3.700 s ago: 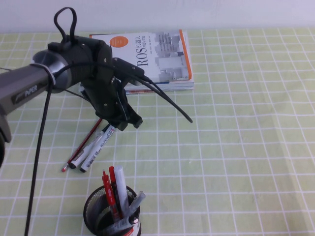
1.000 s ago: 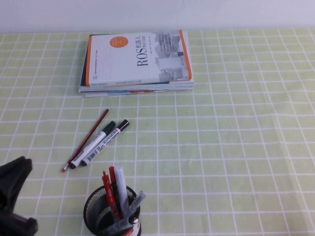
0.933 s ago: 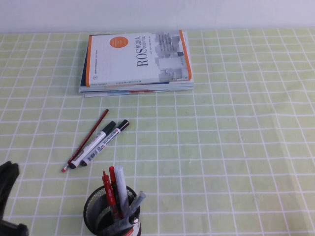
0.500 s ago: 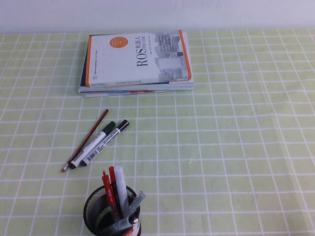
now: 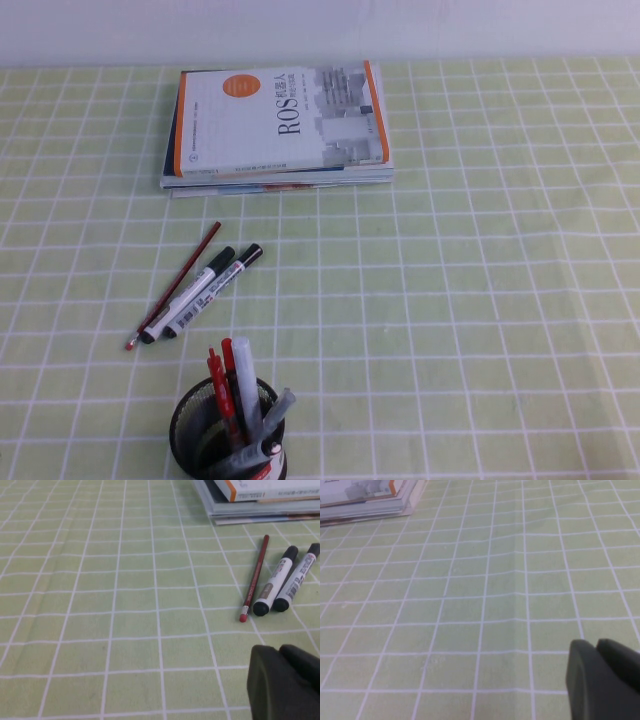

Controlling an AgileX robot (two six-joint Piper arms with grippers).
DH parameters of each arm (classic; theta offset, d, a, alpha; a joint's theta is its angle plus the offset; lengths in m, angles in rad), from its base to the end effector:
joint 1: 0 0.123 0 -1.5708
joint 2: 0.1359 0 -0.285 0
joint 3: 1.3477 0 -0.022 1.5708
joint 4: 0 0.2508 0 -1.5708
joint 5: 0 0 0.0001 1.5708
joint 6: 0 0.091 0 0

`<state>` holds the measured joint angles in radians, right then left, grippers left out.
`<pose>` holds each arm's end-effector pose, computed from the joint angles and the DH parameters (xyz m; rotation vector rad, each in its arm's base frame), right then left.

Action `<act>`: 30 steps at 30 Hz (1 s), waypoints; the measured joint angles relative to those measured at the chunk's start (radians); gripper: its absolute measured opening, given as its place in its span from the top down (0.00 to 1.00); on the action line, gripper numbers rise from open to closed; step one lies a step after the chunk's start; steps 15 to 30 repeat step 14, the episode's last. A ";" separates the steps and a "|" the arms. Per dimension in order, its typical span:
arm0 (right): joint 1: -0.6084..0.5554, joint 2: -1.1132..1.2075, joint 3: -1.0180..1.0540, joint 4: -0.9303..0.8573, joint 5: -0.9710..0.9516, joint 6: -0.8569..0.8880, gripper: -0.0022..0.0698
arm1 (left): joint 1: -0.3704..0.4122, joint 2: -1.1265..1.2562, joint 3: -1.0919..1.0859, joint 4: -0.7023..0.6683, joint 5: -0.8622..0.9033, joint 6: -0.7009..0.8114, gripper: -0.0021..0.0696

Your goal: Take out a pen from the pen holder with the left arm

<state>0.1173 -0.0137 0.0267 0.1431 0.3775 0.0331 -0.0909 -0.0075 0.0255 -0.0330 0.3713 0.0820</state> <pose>0.0515 0.0109 0.1713 0.0095 1.8774 0.2445 0.0526 -0.0059 0.1716 0.1412 1.8675 -0.0385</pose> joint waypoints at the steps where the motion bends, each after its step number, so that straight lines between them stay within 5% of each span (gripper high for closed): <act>1: 0.000 0.000 0.000 0.000 0.000 0.000 0.99 | 0.000 0.000 0.000 0.000 0.005 0.000 0.98; 30: 0.000 0.000 0.000 0.000 0.000 0.000 0.99 | 0.000 0.000 0.000 0.000 0.007 0.000 0.98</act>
